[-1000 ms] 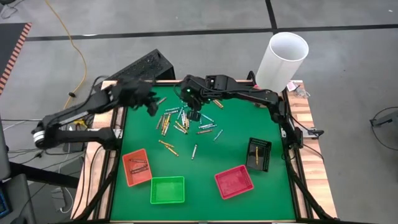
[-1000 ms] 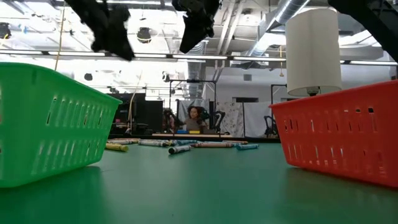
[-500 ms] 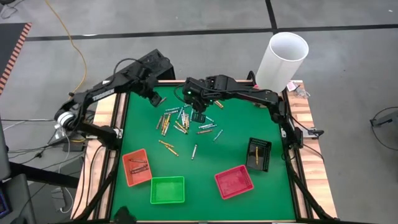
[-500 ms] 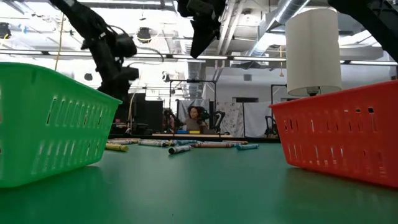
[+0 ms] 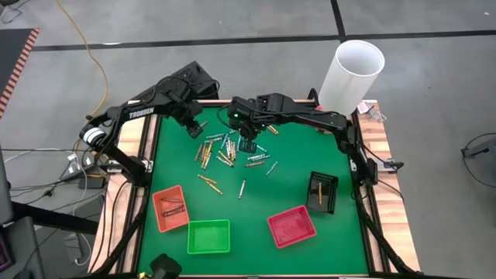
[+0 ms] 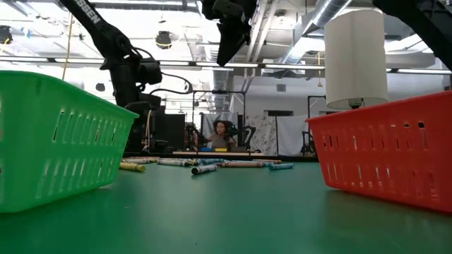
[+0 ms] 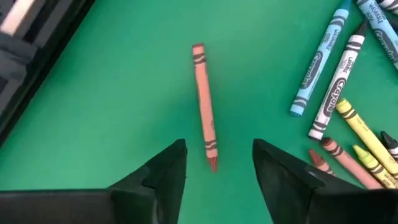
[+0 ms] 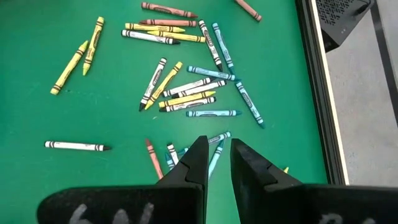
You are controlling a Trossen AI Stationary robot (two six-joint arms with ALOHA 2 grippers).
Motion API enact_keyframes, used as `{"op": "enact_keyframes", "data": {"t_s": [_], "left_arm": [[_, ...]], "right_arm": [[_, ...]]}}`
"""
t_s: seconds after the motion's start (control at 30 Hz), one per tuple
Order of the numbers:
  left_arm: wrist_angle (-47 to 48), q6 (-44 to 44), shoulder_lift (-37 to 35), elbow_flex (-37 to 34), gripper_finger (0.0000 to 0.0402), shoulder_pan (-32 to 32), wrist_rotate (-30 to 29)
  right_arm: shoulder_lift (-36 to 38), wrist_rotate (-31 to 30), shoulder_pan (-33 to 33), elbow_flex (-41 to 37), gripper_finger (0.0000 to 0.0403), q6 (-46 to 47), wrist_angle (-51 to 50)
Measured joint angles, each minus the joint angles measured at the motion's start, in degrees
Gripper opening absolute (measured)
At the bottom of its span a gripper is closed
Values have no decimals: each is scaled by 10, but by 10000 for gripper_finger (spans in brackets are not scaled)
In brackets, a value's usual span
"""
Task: Sort crayons
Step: Put the brown crayon into the orange bin
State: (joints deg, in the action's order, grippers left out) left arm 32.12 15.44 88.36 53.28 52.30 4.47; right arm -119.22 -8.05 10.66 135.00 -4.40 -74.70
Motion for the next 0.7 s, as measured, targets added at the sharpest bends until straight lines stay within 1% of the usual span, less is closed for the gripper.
{"op": "enact_keyframes", "data": {"t_s": [0.17,0.3,0.47,0.7], "left_arm": [[-1,5,1,0,220,-15,-50],[0,0,15,0,227,-22,-79],[0,-4,44,0,213,-21,-50],[-9,-11,73,0,172,-21,-52]], "right_arm": [[0,0,0,0,63,0,1],[0,0,-1,0,63,0,1],[0,0,-1,0,63,9,1],[0,2,-2,0,63,14,1]]}}
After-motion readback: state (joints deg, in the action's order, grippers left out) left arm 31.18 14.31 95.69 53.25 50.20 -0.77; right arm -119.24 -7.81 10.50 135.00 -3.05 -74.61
